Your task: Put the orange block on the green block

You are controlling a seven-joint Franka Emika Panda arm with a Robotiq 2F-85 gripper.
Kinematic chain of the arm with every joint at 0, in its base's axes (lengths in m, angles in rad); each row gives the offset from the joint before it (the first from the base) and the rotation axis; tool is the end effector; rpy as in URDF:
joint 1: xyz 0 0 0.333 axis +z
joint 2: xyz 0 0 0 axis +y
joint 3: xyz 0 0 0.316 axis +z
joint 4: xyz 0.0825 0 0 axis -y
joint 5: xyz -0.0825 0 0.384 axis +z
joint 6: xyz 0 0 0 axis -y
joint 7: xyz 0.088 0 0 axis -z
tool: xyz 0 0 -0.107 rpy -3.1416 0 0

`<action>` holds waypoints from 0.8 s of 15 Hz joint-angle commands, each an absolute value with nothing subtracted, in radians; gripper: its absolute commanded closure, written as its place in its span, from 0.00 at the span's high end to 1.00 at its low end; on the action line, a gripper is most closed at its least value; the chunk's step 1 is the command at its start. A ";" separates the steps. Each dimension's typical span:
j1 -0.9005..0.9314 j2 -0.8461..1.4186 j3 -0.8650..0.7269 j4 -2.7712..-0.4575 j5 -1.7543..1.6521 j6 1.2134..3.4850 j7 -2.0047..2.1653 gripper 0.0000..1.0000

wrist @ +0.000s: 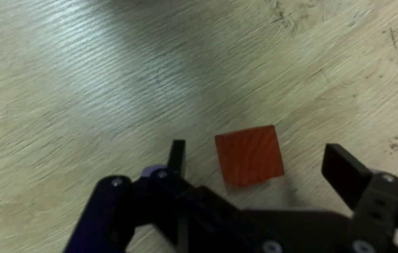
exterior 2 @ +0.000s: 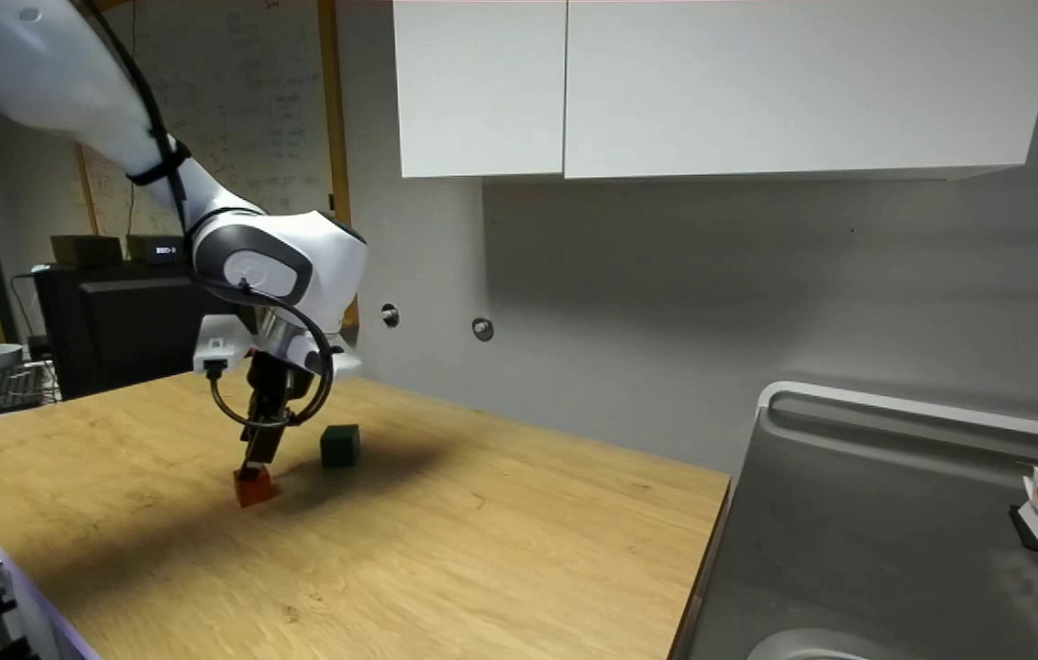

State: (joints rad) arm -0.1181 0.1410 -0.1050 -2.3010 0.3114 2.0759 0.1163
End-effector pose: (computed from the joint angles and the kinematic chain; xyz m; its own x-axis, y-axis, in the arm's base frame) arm 0.4736 -0.0919 0.2639 0.8031 -0.4514 -0.3888 -0.5356 -0.8329 -0.1392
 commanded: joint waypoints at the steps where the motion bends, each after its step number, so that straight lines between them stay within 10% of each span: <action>1: -0.100 0.168 -0.105 -2.248 0.249 2.051 0.205 1.00; 12: -0.079 0.284 -0.090 -2.170 0.261 2.030 0.232 1.00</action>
